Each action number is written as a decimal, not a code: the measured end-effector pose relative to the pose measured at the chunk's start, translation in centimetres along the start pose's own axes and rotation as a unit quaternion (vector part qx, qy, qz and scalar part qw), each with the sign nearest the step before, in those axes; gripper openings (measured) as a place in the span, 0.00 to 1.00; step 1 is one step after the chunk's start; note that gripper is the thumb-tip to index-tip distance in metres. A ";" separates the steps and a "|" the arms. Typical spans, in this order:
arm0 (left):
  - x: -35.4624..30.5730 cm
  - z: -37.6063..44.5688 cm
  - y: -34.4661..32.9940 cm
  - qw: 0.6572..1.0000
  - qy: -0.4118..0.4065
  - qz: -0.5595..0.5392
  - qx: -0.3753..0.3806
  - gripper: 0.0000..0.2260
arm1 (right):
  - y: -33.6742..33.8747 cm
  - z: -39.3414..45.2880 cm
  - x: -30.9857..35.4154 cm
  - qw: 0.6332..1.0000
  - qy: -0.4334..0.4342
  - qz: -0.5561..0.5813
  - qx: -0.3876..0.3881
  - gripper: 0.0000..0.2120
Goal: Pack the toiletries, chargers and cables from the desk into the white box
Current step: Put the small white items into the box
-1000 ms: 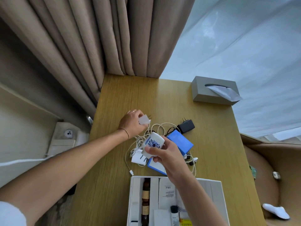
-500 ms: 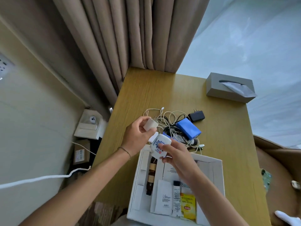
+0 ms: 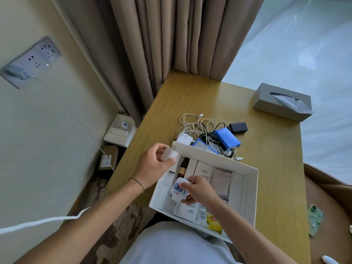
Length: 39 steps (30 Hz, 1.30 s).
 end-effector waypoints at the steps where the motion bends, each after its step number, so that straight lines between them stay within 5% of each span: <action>1: 0.2 -0.5 0.3 1.000 0.007 0.005 -0.008 0.15 | -0.6 0.3 -0.5 0.999 -0.001 -0.031 -0.006 0.11; 7: 0.4 -2.5 1.8 0.998 0.028 0.047 -0.028 0.17 | -2.4 1.2 -0.8 0.974 0.028 -0.210 -0.079 0.09; 15: -1.6 -2.9 -0.1 0.987 0.006 0.156 0.025 0.16 | -3.6 1.4 0.6 0.953 0.077 -0.275 -0.103 0.18; 21: -1.4 -0.5 -5.3 0.948 -0.029 0.299 0.106 0.20 | -1.9 0.9 -0.6 0.967 0.083 -0.221 -0.094 0.17; 27: 0.8 2.0 -9.7 0.879 -0.046 0.449 0.154 0.12 | 0.6 -0.1 -2.4 0.982 0.061 -0.130 -0.120 0.09; 34: 3.0 3.4 -10.9 0.847 -0.037 0.511 0.144 0.14 | 2.6 -1.4 -3.2 0.990 0.035 0.057 -0.126 0.08; 39: 3.2 3.8 -11.7 0.843 -0.053 0.513 0.152 0.17 | 3.7 -2.1 -4.0 0.987 0.025 0.079 -0.138 0.09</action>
Point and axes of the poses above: each hand's wrist, its own z-axis towards the middle knuckle, its own y-axis out of the back of the hand, x = y × z, the point moved 6 cm from there along z, towards the middle knuckle, and after that the axes turned 12 degrees about -z, right-handed, at the moved point
